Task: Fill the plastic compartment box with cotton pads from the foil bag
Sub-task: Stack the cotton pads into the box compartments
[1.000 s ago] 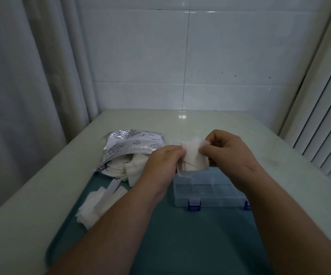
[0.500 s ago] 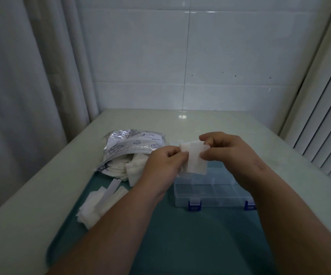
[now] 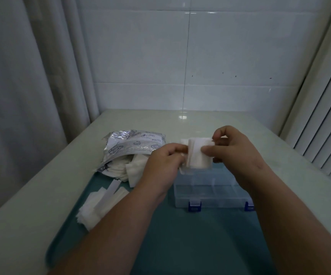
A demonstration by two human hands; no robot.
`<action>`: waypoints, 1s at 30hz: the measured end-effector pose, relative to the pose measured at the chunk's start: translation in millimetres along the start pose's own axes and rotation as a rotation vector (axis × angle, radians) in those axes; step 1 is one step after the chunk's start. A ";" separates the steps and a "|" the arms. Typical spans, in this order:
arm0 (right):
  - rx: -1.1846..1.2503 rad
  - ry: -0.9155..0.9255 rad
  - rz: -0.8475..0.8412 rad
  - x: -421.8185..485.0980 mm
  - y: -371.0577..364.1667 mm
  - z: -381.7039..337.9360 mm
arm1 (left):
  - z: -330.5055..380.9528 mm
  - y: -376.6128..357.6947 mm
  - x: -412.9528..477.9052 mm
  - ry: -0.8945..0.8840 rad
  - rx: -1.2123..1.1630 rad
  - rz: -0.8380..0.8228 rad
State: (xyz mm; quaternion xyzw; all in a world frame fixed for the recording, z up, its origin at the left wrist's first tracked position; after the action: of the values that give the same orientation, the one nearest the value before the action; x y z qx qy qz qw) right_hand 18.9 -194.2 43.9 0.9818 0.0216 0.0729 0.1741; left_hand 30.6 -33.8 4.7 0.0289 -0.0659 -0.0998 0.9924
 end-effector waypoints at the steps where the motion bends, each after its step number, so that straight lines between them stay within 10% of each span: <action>1: 0.082 -0.008 -0.012 -0.7 0.9 -0.3 | -1.1 0.6 0.4 -0.005 0.029 0.007; 15: -0.174 0.075 0.151 2.8 -13.1 4.1 | -0.7 6.3 0.3 -0.037 -0.048 -0.017; 30: 0.037 -0.042 -0.063 10.4 -23.4 17.3 | -4.4 6.4 5.1 -0.042 0.048 0.173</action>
State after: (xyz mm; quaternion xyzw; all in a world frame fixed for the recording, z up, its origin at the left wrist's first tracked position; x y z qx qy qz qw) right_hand 31.5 -177.5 21.1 0.9850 0.0502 0.0463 0.1585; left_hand 37.4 -28.3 1.5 0.0447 -0.0911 -0.0128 0.9948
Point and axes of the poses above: each hand's wrist, its own x-axis towards the middle knuckle, its own y-axis out of the back of the hand, z = x × y, the point moved 3 cm from there along x, towards the middle knuckle, and after that the axes turned 11 degrees about -z, right-handed, at the moved point
